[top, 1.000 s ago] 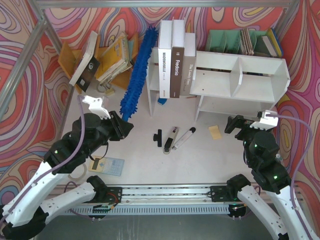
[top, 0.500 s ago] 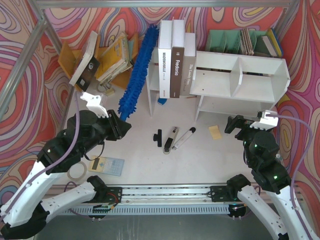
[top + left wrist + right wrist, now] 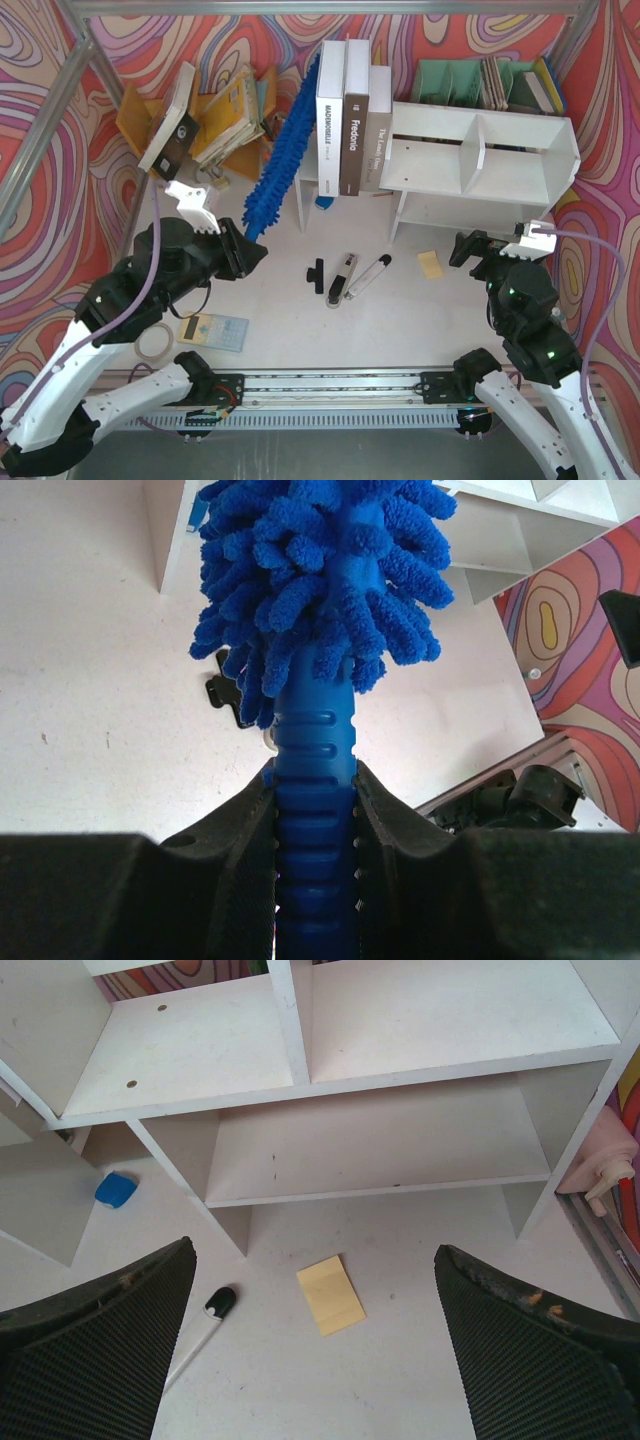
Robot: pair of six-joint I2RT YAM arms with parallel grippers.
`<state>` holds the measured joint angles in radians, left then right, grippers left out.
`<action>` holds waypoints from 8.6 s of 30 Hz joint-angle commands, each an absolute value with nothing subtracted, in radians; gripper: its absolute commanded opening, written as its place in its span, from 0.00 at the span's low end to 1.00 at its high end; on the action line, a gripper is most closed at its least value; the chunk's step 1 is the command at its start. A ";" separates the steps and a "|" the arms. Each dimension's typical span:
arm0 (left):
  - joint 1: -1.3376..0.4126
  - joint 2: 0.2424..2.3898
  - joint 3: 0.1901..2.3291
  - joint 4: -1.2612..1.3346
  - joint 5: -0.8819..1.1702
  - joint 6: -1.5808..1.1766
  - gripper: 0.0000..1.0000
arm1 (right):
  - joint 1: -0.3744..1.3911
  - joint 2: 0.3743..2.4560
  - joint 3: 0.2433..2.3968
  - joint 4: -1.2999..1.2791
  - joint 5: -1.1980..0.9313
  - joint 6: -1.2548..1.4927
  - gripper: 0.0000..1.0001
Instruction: Dust the bookshelf with a duster
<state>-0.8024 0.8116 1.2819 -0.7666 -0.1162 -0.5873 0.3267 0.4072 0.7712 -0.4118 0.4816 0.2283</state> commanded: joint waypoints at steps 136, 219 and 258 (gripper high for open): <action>-1.329 1.244 1.325 -0.110 -0.726 -0.388 0.00 | 0.324 0.612 1.137 -0.446 0.150 0.439 0.90; -1.370 1.783 2.003 -0.725 -0.809 -0.182 0.00 | 0.324 0.301 0.831 -0.426 0.709 0.263 0.91; -1.344 1.794 2.042 -0.582 -0.554 0.072 0.00 | 0.324 0.168 0.784 -0.408 0.835 0.305 0.91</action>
<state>-1.3472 1.7863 1.9907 -0.6086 -0.5663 0.0616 0.3267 0.1715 0.7906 -0.4309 0.8295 0.2966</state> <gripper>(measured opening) 0.344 0.910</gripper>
